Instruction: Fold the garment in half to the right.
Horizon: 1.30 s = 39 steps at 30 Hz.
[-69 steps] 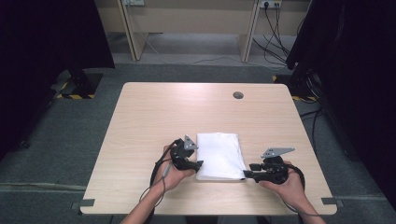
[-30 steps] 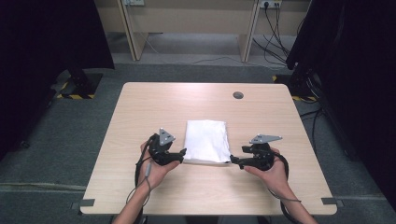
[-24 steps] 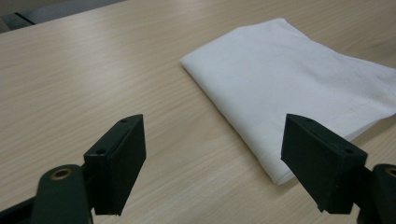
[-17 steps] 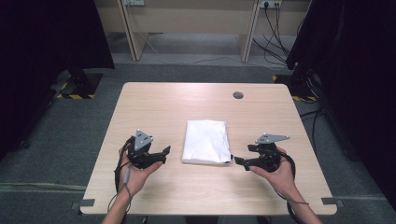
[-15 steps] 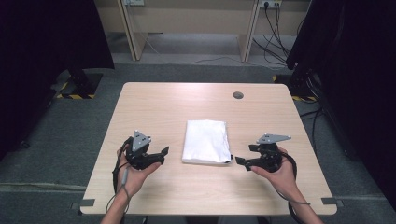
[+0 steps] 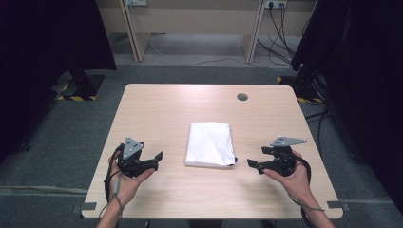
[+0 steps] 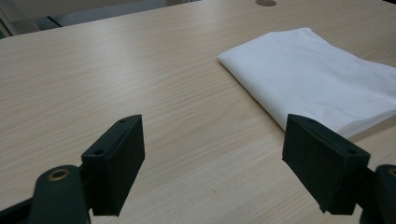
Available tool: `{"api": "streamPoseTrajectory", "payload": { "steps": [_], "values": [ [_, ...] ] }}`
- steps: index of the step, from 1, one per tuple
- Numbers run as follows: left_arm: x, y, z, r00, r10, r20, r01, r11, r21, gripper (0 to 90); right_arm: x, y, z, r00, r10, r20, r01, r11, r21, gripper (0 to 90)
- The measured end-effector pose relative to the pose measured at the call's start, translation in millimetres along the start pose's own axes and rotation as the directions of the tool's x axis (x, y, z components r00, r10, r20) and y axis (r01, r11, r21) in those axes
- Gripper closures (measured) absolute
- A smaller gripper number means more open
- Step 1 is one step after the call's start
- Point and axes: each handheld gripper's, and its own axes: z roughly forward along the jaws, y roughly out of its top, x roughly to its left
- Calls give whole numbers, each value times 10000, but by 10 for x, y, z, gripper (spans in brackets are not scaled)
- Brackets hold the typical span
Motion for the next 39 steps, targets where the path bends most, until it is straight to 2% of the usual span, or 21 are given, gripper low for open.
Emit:
{"api": "streamPoseTrajectory", "payload": {
  "steps": [13, 39],
  "values": [
    [98, -76, -115, 9993, -359, -76, 358, 9993, -133, 201, -86, -50, -189, 9999, 95, 133, -92, 9996, -256, 127],
    [243, -287, -376, 9979, -569, -324, 561, 9981, -240, 198, -147, -189, -469, 9991, 82, 422, -64, 9990, -437, 121]
  ]
}}
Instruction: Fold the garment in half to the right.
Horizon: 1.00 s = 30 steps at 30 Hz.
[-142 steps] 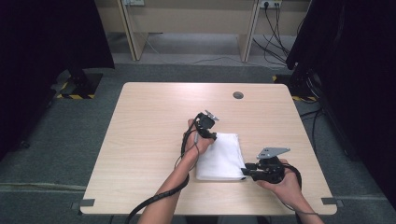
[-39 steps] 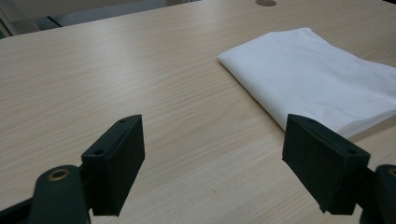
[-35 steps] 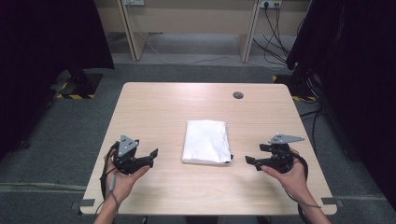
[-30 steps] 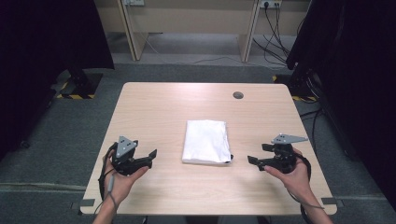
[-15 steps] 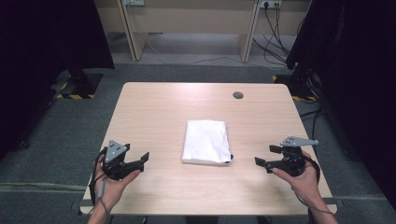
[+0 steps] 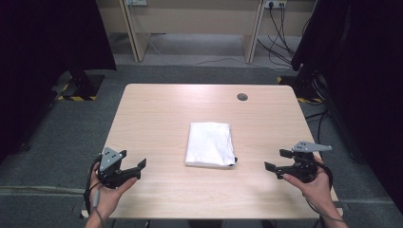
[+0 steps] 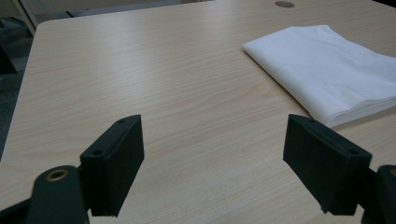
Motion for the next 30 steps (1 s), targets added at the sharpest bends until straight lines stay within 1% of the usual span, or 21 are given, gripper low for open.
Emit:
{"api": "streamPoseTrajectory", "payload": {
  "steps": [8, 14, 15, 20, 23, 25, 28, 30],
  "values": [
    [32, -54, -52, 10000, -53, -75, 53, 10000, -27, 198, -33, -54, -77, 9999, 68, 108, -67, 9999, -91, 119],
    [59, -101, -89, 9998, -95, -170, 92, 9998, -197, 198, -44, -108, -118, 9998, 61, 190, -59, 10000, -63, 118],
    [69, -129, -104, 9998, -116, -189, 112, 9997, -197, 199, -48, -116, -126, 9997, 66, 215, -65, 10000, -53, 118],
    [80, -153, -111, 9997, -124, -209, 121, 9998, -152, 199, -85, -164, -175, 9994, 141, 304, -138, 9999, -94, 118],
    [118, -199, -134, 9994, -159, -312, 152, 9997, -214, 199, -99, -189, -192, 9992, 174, 352, -172, 9998, -80, 117],
    [118, -199, -134, 9994, -159, -312, 152, 9997, -214, 199, -117, -212, -210, 9990, 218, 391, -214, 9997, -109, 117],
    [159, -259, -148, 9989, -239, -404, 233, 9996, -140, 198, -134, -234, -232, 9987, 262, 447, -255, 9995, -160, 116],
    [159, -259, -148, 9989, -239, -404, 233, 9996, -140, 198, -152, -258, -252, 9982, 316, 507, -306, 9993, -197, 116]
  ]
}}
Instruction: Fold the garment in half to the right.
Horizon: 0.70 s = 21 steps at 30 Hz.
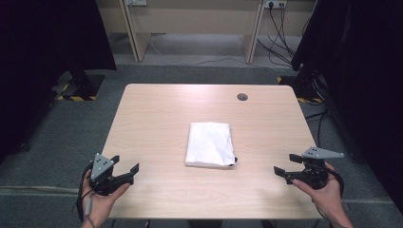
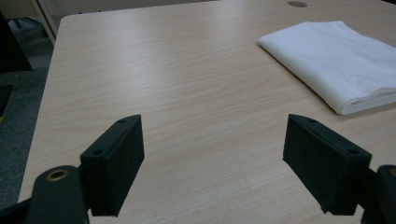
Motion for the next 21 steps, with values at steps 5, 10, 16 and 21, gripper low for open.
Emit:
{"api": "streamPoseTrajectory", "payload": {
  "steps": [5, 10, 16, 21],
  "values": [
    [38, -55, 9, 9998, -188, -82, 188, 9998, -13, 198, -21, -26, -17, 10000, 68, 52, -68, 10000, 8, 116],
    [47, -92, 31, 9996, -258, -114, 259, 9997, 43, 197, -64, -79, -46, 9997, 204, 156, -204, 9998, 6, 114],
    [48, -106, 41, 9996, -242, -157, 242, 9997, 38, 197, -117, -131, -76, 9989, 367, 287, -364, 9993, -94, 112],
    [58, -136, 52, 9994, -267, -222, 268, 9996, 48, 197, -148, -169, -84, 9982, 465, 370, -461, 9989, -112, 111]
  ]
}}
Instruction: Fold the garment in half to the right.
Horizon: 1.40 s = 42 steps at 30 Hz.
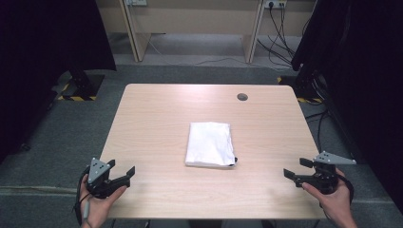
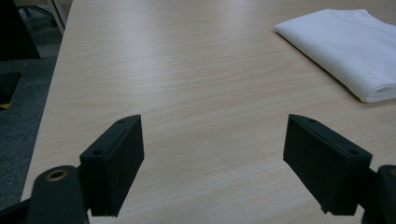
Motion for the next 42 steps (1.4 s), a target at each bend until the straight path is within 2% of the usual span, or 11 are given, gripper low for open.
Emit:
{"api": "streamPoseTrajectory", "payload": {
  "steps": [21, 42],
  "values": [
    [-19, -24, 82, 9998, 176, 65, -176, 9998, 26, 196, -150, -176, -16, 9977, 550, 408, -542, 9983, -194, 106],
    [-7, -55, 144, 9999, 148, 1, -148, 9999, -56, 197, -183, -239, 55, 9956, 434, 825, -433, 9991, -30, 98]
  ]
}}
